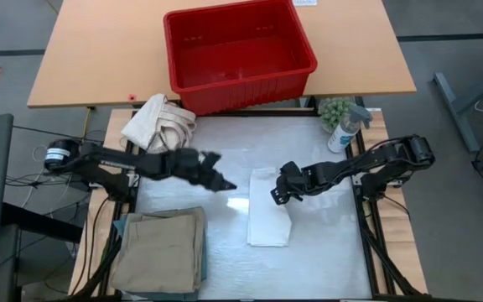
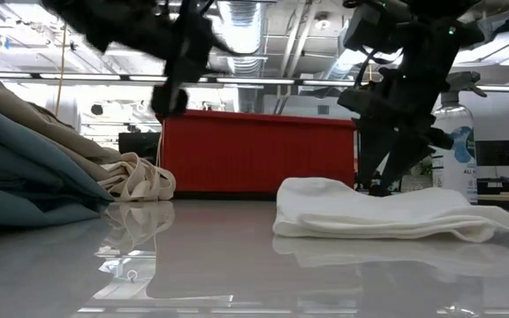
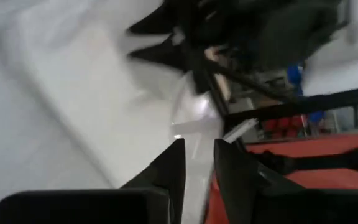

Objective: Fold Laundry from Bin
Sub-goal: Fold the white underwear

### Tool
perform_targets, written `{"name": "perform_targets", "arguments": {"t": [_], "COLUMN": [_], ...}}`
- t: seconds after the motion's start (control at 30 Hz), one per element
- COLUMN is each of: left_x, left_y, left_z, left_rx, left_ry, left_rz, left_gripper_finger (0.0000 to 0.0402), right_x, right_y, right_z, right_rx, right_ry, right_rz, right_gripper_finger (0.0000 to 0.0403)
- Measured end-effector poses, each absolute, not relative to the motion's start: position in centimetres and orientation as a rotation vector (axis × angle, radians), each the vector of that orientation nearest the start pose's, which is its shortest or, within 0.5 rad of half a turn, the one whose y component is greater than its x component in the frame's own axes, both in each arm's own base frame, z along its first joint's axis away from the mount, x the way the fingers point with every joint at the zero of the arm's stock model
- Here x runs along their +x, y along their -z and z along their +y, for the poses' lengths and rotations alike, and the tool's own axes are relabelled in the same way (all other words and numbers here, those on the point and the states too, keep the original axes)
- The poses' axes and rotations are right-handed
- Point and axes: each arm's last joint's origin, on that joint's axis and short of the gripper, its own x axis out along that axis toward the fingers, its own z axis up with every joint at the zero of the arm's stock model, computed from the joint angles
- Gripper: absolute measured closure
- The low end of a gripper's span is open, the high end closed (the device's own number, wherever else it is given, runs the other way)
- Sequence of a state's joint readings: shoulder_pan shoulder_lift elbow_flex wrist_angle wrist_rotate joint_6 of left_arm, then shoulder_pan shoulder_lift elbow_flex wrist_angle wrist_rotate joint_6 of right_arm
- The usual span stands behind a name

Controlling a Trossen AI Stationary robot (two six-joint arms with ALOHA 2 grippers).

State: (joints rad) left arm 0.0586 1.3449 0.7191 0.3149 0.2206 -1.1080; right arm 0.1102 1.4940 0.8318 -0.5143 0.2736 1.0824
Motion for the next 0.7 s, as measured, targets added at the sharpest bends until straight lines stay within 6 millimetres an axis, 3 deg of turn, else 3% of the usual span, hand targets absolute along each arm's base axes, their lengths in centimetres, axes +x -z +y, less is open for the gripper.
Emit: {"name": "perform_targets", "arguments": {"t": [0.1,0.3,0.47,0.6,0.7], "left_x": [27.8,29.0,32.2,35.8,37.2], "left_y": [-21.4,-20.6,-19.0,-17.5,-16.6], "left_z": [-0.8,-4.1,-5.6,-6.1,-6.0], "left_rx": [-1.104,-0.752,-0.464,-0.373,-0.344], "left_ry": [-0.089,-0.138,-0.166,-0.099,-0.117], "left_rz": [0.422,0.416,0.466,0.544,0.588], "left_gripper_finger": [0.0323,0.0333,0.0337,0.0338,0.0338], "right_x": [26.5,26.3,26.0,25.8,25.6], "right_y": [-17.5,-17.4,-17.3,-17.3,-17.2], "right_z": [2.0,1.5,0.9,0.7,0.7], "right_rx": [0.718,0.685,0.681,0.678,0.669], "right_ry": [0.752,0.795,0.827,0.841,0.853], "right_rz": [0.935,0.944,0.966,0.984,1.007], "right_gripper_finger": [0.0158,0.0158,0.0158,0.0158,0.0158]}}
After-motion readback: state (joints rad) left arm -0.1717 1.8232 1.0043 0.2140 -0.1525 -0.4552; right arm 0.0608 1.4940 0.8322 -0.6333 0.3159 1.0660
